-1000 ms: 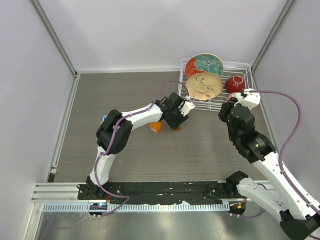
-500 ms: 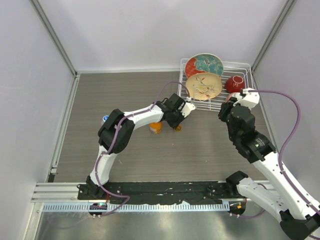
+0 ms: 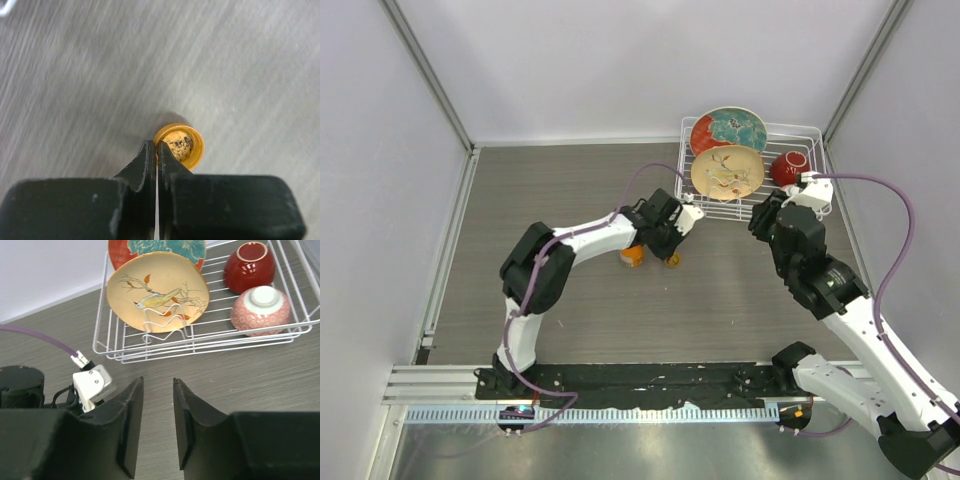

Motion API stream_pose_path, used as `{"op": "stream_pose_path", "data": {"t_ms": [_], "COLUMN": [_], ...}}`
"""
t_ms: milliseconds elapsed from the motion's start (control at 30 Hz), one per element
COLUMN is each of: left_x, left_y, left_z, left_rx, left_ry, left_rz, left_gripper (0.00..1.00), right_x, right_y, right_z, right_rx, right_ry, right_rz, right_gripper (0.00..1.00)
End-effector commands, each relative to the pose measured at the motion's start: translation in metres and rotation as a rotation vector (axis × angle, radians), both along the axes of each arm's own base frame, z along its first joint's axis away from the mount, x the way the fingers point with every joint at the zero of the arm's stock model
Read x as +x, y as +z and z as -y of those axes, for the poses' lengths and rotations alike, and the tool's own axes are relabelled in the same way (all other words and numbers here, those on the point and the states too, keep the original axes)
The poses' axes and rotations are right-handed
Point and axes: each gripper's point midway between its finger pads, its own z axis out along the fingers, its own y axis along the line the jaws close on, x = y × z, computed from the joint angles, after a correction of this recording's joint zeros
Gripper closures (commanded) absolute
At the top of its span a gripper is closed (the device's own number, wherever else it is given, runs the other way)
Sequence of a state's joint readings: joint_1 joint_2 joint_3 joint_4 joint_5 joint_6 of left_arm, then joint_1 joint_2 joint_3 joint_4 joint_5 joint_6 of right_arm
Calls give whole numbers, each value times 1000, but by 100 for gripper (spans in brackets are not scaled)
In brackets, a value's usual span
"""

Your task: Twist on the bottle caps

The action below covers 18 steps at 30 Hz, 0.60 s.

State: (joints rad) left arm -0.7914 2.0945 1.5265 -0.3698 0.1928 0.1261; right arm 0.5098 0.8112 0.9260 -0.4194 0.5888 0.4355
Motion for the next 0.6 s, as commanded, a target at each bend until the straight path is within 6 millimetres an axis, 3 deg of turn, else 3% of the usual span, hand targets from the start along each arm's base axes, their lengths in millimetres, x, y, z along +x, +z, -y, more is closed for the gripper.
{"op": "stream_pose_path", "data": {"t_ms": [0,33,100,133,233,300,333,433,500,567], "left_x": [-4,-6,-11,-13,-13,-10,-9,-9,-12,-17], "left_y": [88,108,122,142,169,212,221,266,313,324], "left_z": [-6,-13,-34,-43,-69,-79,-88,-93,-91,-82], "left_rx": [-119,-125,-69,-67,2,-8,22,-24,-148,-255], "left_ry": [33,43,63,58,73,54,61,32,14,-28], "left_rz": [151,178,204,252,334,455,477,610,765,892], "left_gripper": [100,100,100,100,100,100,100,100,100,100], "right_x": [4,6,9,10,17,21,22,23,23,21], "right_y": [30,27,30,26,22,23,24,33,46,51], "right_z": [-19,-26,-36,-41,-59,-67,-70,-84,-98,-110], "right_rx": [162,185,255,280,363,420,437,521,586,676], "right_ry": [42,69,91,103,144,159,167,211,281,318], "right_rz": [65,58,71,65,61,64,68,84,108,103], "right_gripper": [61,59,57,56,55,55,55,52,47,44]}}
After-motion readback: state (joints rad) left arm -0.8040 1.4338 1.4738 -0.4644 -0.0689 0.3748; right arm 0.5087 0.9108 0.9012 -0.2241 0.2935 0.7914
